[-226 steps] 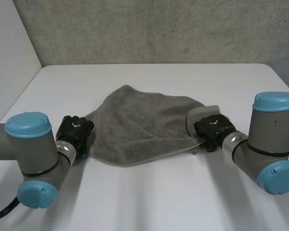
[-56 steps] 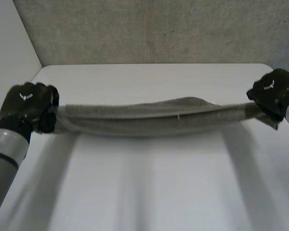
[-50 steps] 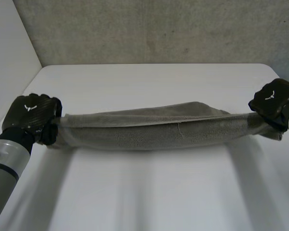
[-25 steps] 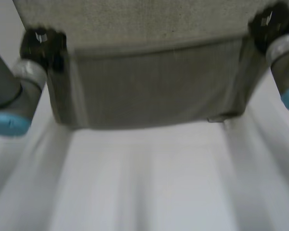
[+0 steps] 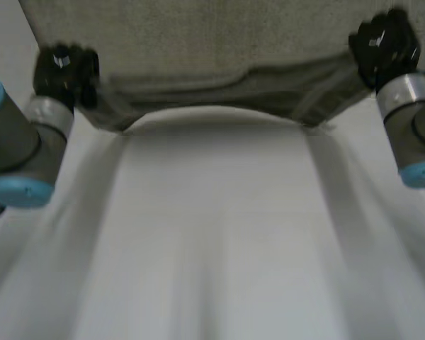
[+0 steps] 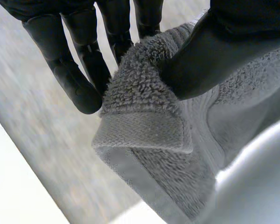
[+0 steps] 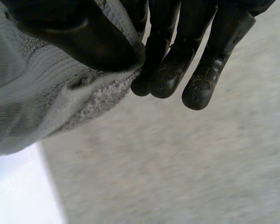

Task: Fold the towel.

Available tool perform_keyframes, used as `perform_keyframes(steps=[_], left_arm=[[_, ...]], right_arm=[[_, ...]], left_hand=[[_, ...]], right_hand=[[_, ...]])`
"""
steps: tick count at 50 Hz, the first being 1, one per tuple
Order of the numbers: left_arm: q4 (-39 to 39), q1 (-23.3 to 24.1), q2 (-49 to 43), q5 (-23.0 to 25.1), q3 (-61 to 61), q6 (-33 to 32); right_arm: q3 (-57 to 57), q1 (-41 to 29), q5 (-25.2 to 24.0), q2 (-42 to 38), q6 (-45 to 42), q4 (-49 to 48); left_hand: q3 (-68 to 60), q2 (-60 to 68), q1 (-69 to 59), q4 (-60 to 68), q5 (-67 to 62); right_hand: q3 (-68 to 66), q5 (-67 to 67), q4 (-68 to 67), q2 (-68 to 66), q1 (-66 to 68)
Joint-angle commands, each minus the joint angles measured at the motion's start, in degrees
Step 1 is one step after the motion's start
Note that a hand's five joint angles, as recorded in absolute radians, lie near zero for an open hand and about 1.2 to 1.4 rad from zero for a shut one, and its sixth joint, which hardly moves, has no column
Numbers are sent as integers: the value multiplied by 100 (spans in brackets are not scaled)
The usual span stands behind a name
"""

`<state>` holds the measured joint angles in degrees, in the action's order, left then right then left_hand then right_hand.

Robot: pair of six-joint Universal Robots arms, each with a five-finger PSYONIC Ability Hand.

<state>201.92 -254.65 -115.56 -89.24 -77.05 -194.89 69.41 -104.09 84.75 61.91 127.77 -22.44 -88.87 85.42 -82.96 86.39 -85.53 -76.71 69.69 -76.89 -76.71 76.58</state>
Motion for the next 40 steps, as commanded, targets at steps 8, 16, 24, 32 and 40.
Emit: perform_keyframes(steps=[8, 16, 24, 32, 40], left_arm=[[735, -138, 376, 12, -2253, -40], [726, -269, 1923, 240, -3458, -40], [463, -753, 3330, 829, -4257, -40], [331, -920, 2864, 1260, -4099, -40], [226, -779, 670, 1199, -2678, -49]], right_arm=[[2250, 73, -125, 477, -50, 161], [3113, 108, -257, 2147, -7, 1082], [3149, 608, -801, 2906, -51, 2041], [2553, 680, -1013, 2074, -77, 2095], [1122, 409, -724, 291, -68, 2227]], left_hand=[[887, -542, 296, -639, 1553], [887, -542, 296, -639, 1553], [887, -542, 296, -639, 1553], [887, -542, 296, -639, 1553], [887, -542, 296, -639, 1553]], right_hand=[[-329, 31, -311, -329, 342], [-329, 31, -311, -329, 342], [-329, 31, -311, -329, 342], [-329, 31, -311, -329, 342], [-329, 31, -311, -329, 342]])
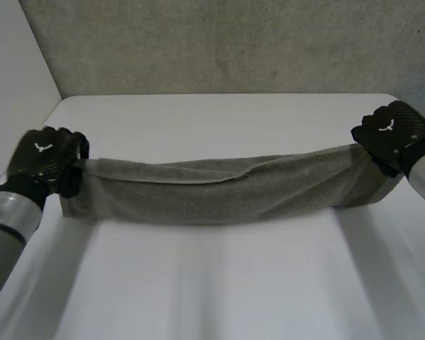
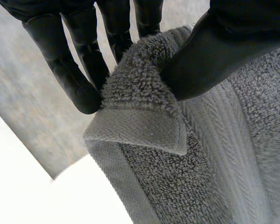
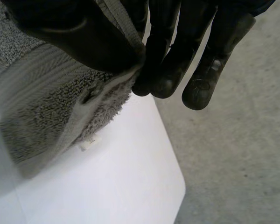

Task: Fold the towel.

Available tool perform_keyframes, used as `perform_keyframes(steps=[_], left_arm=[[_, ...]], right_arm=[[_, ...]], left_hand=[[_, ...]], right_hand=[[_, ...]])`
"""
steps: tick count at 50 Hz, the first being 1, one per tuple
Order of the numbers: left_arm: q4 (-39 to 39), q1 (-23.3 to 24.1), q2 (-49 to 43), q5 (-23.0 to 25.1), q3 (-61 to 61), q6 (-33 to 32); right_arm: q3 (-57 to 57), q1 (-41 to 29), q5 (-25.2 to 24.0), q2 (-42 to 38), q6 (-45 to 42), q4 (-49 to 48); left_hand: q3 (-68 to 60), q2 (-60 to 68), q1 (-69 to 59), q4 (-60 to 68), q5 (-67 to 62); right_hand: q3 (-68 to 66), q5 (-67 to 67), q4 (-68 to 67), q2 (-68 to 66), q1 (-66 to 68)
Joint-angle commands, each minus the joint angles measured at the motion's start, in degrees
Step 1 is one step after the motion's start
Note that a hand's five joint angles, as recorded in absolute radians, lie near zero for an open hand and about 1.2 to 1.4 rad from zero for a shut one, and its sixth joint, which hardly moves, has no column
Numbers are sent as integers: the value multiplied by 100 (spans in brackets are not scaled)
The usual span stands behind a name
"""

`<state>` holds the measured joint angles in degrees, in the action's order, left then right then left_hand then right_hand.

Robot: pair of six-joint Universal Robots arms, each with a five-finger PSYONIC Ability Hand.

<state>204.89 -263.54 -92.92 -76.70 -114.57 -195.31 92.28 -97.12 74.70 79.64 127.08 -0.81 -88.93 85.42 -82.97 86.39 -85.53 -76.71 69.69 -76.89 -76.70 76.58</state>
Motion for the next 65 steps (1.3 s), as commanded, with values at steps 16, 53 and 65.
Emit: perform_keyframes(steps=[16, 53, 65], left_arm=[[-809, 505, -3767, -733, 3834, -16], [-441, 778, -1677, -1585, 1542, 11], [-300, 804, -1660, -1585, 1481, 28]], right_arm=[[-3566, -887, 870, -3805, 53, -243], [-201, -431, 1196, -1855, 888, -314], [-491, -9, 879, -2549, 1151, -648]], left_hand=[[2939, -2588, 2343, -2685, 3599], [7636, -7285, 7040, -7382, 8296], [7636, -7285, 7040, -7382, 8296]], right_hand=[[4524, -4821, 4542, 4523, -4511], [6579, -6876, 6597, 6578, -6566], [802, -1100, 820, 801, -789]])
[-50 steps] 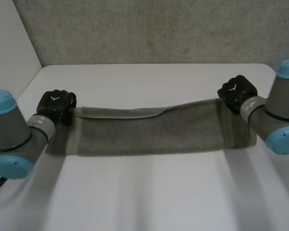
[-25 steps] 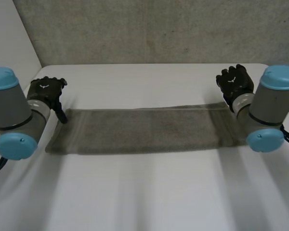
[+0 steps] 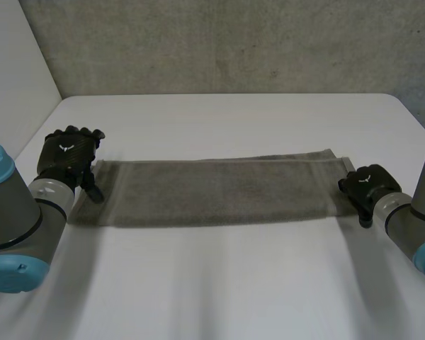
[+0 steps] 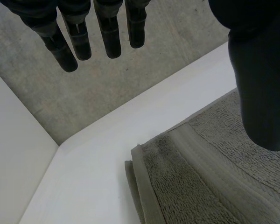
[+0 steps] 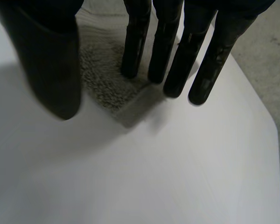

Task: Fold the towel.

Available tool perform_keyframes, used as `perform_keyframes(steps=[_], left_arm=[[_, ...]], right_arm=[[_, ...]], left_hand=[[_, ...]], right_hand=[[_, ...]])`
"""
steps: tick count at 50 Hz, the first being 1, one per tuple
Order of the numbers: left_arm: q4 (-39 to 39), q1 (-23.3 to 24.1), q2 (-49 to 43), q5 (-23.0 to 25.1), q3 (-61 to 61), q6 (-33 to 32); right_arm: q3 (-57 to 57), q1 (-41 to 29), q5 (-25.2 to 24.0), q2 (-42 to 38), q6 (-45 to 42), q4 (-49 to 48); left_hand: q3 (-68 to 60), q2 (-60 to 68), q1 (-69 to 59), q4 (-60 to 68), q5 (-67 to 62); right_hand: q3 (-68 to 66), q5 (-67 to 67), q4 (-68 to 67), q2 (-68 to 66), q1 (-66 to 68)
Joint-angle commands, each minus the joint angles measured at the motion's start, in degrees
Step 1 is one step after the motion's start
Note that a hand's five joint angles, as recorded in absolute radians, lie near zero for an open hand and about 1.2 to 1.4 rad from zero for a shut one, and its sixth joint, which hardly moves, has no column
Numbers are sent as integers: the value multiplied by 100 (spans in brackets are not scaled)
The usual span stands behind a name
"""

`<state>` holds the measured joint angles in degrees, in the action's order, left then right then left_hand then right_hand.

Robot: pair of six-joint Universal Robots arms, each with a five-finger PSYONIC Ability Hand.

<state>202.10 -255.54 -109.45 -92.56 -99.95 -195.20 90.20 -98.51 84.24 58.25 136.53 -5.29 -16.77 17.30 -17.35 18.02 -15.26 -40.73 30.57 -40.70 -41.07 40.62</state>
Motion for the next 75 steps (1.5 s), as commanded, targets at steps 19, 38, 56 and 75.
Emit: perform_keyframes(steps=[19, 38, 56, 75], left_arm=[[-22, 65, 2, -8, -7, 25], [40, 110, 108, 1, -210, 34], [40, 118, 73, 10, -218, 34], [40, 127, 117, 10, -236, 34]], right_arm=[[-328, 587, -267, -332, 559, -218], [33, 956, -1981, 21, 1561, -394], [-362, 965, -1814, -648, 1535, -385], [-978, 2319, -1340, -94, 1236, -201]], left_hand=[[420, -473, 478, -545, 1269], [420, -473, 478, -545, 1269], [420, -473, 478, -545, 1269], [420, -473, 478, -545, 1269]], right_hand=[[-3616, 3633, -3620, -3583, 3627], [576, -559, 572, 609, -565], [-1783, 1800, -1787, -1750, 1794], [-3927, 3943, -3930, -3893, 3938]])
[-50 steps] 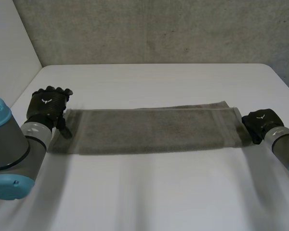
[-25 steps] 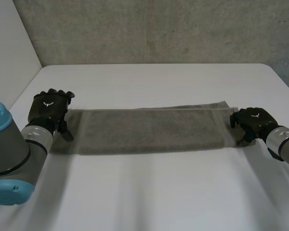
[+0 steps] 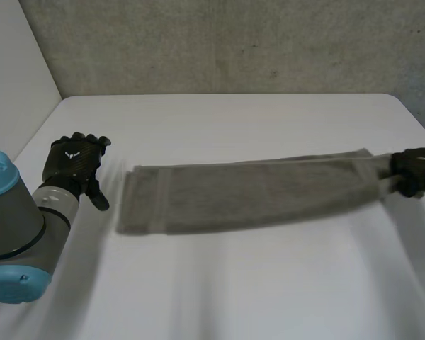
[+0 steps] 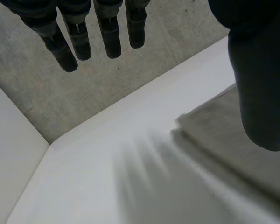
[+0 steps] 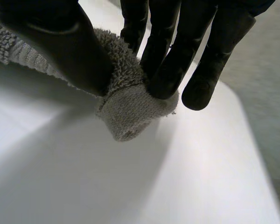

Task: Fold the towel.

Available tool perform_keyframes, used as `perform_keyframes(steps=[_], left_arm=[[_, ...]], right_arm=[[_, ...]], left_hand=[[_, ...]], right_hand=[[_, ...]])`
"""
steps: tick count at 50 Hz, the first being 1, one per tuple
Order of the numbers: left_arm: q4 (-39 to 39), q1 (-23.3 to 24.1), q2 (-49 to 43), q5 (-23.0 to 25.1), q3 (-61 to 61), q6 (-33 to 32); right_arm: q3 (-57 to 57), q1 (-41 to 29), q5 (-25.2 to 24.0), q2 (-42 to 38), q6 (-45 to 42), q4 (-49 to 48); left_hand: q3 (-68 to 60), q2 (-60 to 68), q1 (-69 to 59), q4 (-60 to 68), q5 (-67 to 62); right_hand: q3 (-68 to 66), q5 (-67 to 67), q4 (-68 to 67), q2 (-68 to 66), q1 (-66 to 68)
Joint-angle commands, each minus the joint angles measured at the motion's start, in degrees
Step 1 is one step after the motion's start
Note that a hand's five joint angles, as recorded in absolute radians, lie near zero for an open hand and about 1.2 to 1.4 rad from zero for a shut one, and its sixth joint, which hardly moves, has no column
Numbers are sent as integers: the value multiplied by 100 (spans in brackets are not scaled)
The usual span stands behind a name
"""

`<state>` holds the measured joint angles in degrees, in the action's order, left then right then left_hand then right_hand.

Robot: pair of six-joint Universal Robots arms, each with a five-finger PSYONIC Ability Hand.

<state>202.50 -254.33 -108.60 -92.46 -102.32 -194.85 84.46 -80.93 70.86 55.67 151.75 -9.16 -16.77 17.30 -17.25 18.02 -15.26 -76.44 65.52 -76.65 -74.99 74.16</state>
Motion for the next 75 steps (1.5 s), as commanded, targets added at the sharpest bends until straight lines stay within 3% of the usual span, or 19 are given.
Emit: perform_keyframes(steps=[1, 5, 8, 18, 22, 28, 30, 34, 35, 39, 41, 46, 57, 59, 60, 62, 63, 66, 75], left_arm=[[0, 6, 41, 0, 1, 0], [0, 15, 58, -9, 45, 0], [0, 32, 58, -9, 98, 0], [-9, 313, 50, -26, 449, 9], [-9, 384, 15, -35, 555, 18], [-9, 568, -117, -35, 774, 9], [-9, 612, -170, -44, 819, 9], [-9, 735, -293, -62, 906, 9], [-9, 770, -328, -62, 933, 9], [-9, 850, -381, -53, 977, 18], [-9, 911, -399, -44, 1012, 18], [-9, 1280, -460, -53, 1170, 18], [-9, 1878, -855, -88, 1434, 0], [-9, 1904, -890, -88, 1443, 0], [-9, 1904, -908, -88, 1443, 0], [-9, 1913, -908, -97, 1434, -9], [-9, 1913, -908, -97, 1434, -9], [-44, 1904, -891, -106, 1434, 0], [-79, 1869, -601, -106, 1399, 9]], right_arm=[[-587, 578, -2, 173, -434, 352], [-967, 543, 51, 217, -717, 740], [-1327, -37, 51, 366, -629, 1145], [-1811, -2656, 236, 436, 162, 1268], [-2074, -4164, 630, -62, 197, 1119], [-2136, -4889, 737, -495, 224, 916], [-2127, -5099, 798, -731, 224, 916], [-2109, -5100, 816, -847, 224, 925], [-2101, -5082, 842, -812, 241, 942], [-1986, -4959, 1044, -653, 338, 960], [-1611, -4435, 1219, -252, 443, 1012], [-504, -3625, 1167, 268, 444, 978], [791, -2894, 939, 524, 373, 292], [940, -2745, 912, 516, 373, 56], [940, -2744, 912, 515, 373, 55], [941, -2701, 921, 454, 373, -59], [940, -2700, 921, 454, 373, -60], [905, -2604, 965, 445, 373, -60], [371, -2673, 974, 919, 216, 28]], left_hand=[[420, -473, 468, -545, 1269], [437, -490, 485, -562, 1286], [454, -507, 502, -579, 1303], [504, -557, 552, -629, 1353], [521, -574, 569, -646, 1370], [521, -574, 569, -646, 1370], [521, -574, 569, -646, 1370], [521, -574, 569, -646, 1370], [521, -574, 569, -646, 1370], [521, -574, 569, -646, 1370], [521, -574, 569, -646, 1370], [521, -574, 569, -646, 1370], [521, -574, 569, -646, 1370], [521, -574, 569, -646, 1370], [521, -574, 569, -646, 1370], [521, -574, 569, -646, 1370], [521, -574, 569, -646, 1370], [504, -557, 553, -629, 1353], [537, -591, 586, -662, 1387]], right_hand=[[-356, 448, -335, -501, 584], [-356, 448, -335, -501, 584], [-356, 448, -335, -501, 584], [-356, 448, -335, -501, 584], [-356, 448, -335, -501, 584], [-345, 437, -325, -490, 573], [3540, -3447, 3560, 3395, -3312], [4869, -4777, 4890, 4725, -4641], [6644, -6552, 6665, 6499, -6416], [6644, -6552, 6665, 6499, -6416], [6644, -6552, 6665, 6499, -6416], [6644, -6552, 6665, 6499, -6416], [6619, -6527, 6639, 6474, -6391], [4561, -4469, 4581, 4416, -4333], [4550, -4458, 4570, 4405, -4322], [1906, -1814, 1927, 1762, -1678], [1892, -1800, 1913, 1747, -1664], [-348, 440, -327, -492, 575], [-356, 448, -335, -501, 584]])
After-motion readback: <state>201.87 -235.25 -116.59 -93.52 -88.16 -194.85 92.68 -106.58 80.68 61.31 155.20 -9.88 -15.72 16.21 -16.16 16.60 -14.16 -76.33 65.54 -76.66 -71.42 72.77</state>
